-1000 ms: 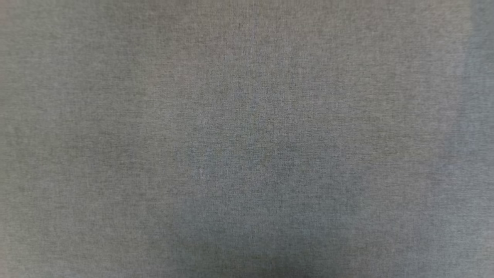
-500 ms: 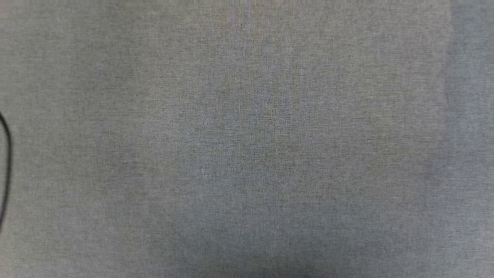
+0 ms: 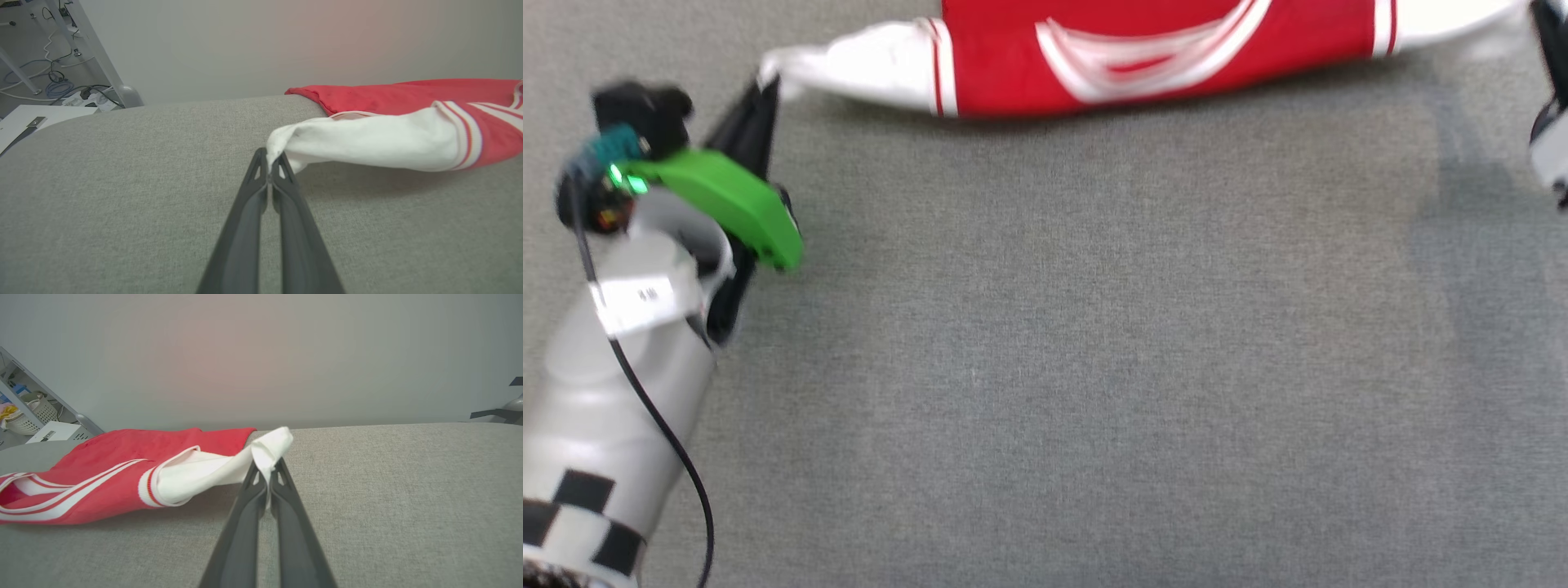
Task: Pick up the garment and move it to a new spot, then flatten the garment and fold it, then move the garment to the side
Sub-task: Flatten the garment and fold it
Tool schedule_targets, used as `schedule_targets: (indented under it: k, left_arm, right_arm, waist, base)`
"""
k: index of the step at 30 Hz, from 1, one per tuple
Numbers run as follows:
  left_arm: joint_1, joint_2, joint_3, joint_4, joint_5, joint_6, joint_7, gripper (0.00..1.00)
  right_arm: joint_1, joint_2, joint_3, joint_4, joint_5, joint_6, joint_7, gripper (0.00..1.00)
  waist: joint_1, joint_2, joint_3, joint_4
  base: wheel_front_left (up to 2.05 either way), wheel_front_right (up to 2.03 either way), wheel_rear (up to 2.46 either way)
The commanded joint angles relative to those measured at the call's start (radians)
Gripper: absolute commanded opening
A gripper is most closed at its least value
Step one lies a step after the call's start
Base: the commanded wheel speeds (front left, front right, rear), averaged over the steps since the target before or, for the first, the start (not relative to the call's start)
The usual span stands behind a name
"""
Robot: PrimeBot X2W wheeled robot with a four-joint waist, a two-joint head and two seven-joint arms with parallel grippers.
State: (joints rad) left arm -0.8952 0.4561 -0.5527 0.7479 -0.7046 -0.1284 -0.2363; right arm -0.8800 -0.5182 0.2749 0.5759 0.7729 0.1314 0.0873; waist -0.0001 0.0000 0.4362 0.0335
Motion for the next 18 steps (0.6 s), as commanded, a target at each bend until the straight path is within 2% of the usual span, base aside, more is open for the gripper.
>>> schedule_targets:
  k: [1, 10, 18]
  left_arm:
    - [0.050, -0.005, -0.010, -0.003, -0.018, -0.002, 0.001, 0.00]
    - [0.316, 0.004, -0.070, -0.016, -0.079, -0.002, 0.061, 0.00]
    - [0.428, 0.010, -0.089, -0.018, -0.105, -0.002, 0.074, 0.00]
  right_arm:
    - [0.054, -0.017, 0.010, -0.017, 0.025, -0.001, 0.009, 0.00]
    - [0.351, -0.108, 0.090, -0.098, 0.112, -0.001, 0.060, 0.00]
    - [0.507, -0.157, 0.121, -0.126, 0.157, -0.001, 0.082, 0.00]
  waist:
    - [0.0001, 0.0000, -0.099, 0.007]
    - [0.0001, 0.0000, -0.212, 0.008]
    - [0.0001, 0.0000, -0.279, 0.008]
  base:
    - [0.00, 0.00, 0.00]
    - [0.00, 0.00, 0.00]
    - [0.00, 0.00, 0.00]
